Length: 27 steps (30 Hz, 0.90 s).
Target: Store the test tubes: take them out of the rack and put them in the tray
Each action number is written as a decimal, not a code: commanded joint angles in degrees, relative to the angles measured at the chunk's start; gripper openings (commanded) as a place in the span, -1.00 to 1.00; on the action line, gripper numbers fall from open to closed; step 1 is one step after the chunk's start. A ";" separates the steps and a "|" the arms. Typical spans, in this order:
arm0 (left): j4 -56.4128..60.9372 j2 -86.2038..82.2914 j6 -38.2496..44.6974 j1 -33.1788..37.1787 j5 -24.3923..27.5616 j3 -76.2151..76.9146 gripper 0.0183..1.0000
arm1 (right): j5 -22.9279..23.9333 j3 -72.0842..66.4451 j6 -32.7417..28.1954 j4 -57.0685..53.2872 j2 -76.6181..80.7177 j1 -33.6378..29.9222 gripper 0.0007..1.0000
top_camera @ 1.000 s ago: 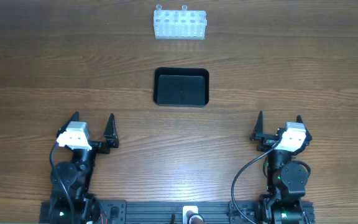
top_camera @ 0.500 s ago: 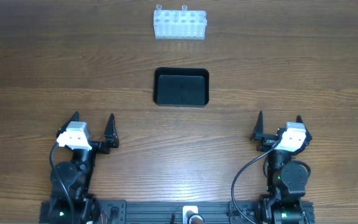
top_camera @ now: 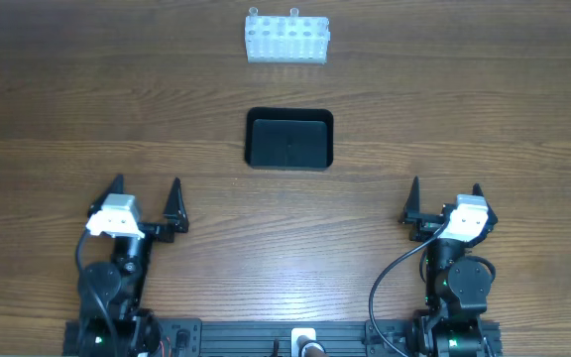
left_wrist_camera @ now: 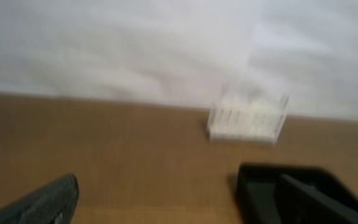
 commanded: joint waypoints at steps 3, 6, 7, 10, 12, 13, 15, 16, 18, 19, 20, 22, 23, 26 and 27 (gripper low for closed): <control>14.60 18.16 0.98 1.44 0.98 6.25 1.00 | -0.63 -0.33 0.17 -0.24 -0.52 -0.42 0.99; 15.82 31.39 1.53 1.44 0.98 15.30 1.00 | -0.63 -0.33 0.17 -0.24 -0.52 -0.42 0.98; 15.76 37.75 1.55 1.42 1.01 20.13 1.00 | -0.63 -0.33 0.17 -0.26 -0.52 -0.42 0.99; 15.23 49.16 1.75 0.72 1.16 29.00 0.99 | -0.63 -0.31 0.17 -0.24 -0.52 -0.42 0.99; 14.71 56.63 2.14 -0.33 1.14 34.99 1.00 | -0.63 -0.33 0.17 -0.24 -0.52 -0.42 0.98; 13.31 64.37 3.32 -2.03 0.83 41.90 1.00 | -0.63 -0.33 0.17 -0.24 -0.52 -0.42 0.99; 10.34 71.89 3.37 -3.80 -0.68 49.35 1.00 | -0.63 -0.33 0.17 -0.24 -0.52 -0.42 0.98; 8.39 75.21 3.37 -4.55 -1.31 52.98 1.00 | -0.63 -0.33 0.17 -0.24 -0.52 -0.42 0.99; 1.66 85.26 3.21 -6.40 -3.02 64.43 1.00 | -0.63 -0.31 0.17 -0.24 -0.52 -0.42 0.99; -0.11 87.91 3.15 -6.82 -3.26 67.63 1.00 | -0.63 -0.33 0.17 -0.24 -0.52 -0.42 0.99; -2.05 91.27 3.15 -7.34 -3.39 71.45 0.99 | -0.63 -0.33 0.17 -0.24 -0.52 -0.42 0.99; -5.25 97.26 3.15 -8.28 -3.39 78.09 0.99 | -0.63 -0.33 0.17 -0.26 -0.52 -0.42 0.99; -6.56 99.73 3.15 -8.63 -3.39 80.91 1.00 | -0.63 -0.33 0.17 -0.24 -0.52 -0.42 0.98; -11.43 107.62 2.93 -9.42 -3.39 90.09 1.00 | -0.63 -0.33 0.17 -0.24 -0.52 -0.42 0.99; -13.00 110.05 2.75 -9.57 -3.37 92.85 1.00 | -0.63 -0.33 0.17 -0.24 -0.52 -0.42 0.99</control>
